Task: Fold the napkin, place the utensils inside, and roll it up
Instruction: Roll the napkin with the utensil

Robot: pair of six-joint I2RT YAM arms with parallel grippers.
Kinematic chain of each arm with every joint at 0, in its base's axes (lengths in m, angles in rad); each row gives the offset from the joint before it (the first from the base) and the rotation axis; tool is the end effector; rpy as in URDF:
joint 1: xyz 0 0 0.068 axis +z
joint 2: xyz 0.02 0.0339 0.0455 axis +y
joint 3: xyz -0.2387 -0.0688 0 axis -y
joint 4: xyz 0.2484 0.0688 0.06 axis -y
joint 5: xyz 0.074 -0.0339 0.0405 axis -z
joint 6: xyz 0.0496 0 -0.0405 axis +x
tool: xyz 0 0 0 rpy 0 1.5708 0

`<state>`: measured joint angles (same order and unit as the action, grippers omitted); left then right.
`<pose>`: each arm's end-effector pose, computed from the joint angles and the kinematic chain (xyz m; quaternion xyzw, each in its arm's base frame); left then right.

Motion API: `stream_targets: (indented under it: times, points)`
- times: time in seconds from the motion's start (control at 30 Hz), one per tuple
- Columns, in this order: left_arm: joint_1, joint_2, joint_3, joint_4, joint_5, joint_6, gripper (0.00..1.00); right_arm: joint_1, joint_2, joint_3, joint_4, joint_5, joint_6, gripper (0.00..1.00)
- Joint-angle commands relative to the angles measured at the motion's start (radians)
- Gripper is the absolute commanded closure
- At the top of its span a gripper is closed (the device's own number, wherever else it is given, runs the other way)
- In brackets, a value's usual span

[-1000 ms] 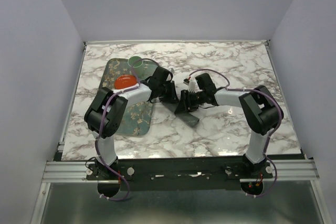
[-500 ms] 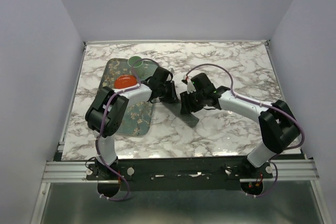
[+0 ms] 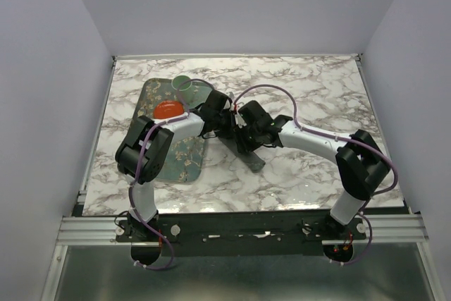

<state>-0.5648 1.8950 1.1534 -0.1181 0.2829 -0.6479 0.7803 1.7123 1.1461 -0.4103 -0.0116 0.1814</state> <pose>0.3297 -0.2253 0.1241 0.0105 0.9293 -0.3050 0.2079 0.2588 0.2570 0.1648 -0.2837 0.9131 0.1403 0.2570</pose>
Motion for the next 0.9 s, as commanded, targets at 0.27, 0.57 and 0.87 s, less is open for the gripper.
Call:
stream_targets:
  times: [0.27,0.57,0.87]
  points:
    - [0.008,0.039,-0.009,-0.029,-0.033,0.013,0.72,0.034,0.09,-0.017,0.039,0.067,-0.016,0.43]
    - [0.006,0.039,-0.007,-0.029,-0.028,0.007,0.72,0.085,0.147,-0.036,0.077,0.205,-0.048,0.39]
    - [0.014,0.038,0.006,-0.041,-0.011,0.007,0.67,0.099,0.168,-0.069,0.105,0.288,0.012,0.4]
